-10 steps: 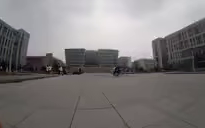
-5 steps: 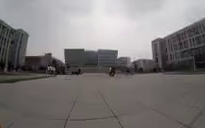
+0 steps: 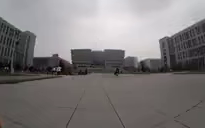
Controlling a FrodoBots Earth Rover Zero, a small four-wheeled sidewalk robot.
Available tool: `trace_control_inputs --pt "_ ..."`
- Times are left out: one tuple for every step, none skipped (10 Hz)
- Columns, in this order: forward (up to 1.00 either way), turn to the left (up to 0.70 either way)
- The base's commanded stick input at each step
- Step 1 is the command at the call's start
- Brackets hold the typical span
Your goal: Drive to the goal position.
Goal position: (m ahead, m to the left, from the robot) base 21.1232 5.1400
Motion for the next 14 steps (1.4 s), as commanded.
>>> trace_control_inputs --pt "0.70 -0.01" --pt "0.70 -0.01" --pt "0.70 -0.01" --pt "0.70 -0.01" --pt "0.70 -0.01" --pt "0.70 -0.01" --pt "0.70 -0.01" --pt "0.70 -0.01" --pt "0.70 -0.01" --pt "0.70 -0.01" --pt "0.70 -0.01" --pt "0.70 -0.01" --pt "0.70 -0.01" --pt "0.70 -0.01"
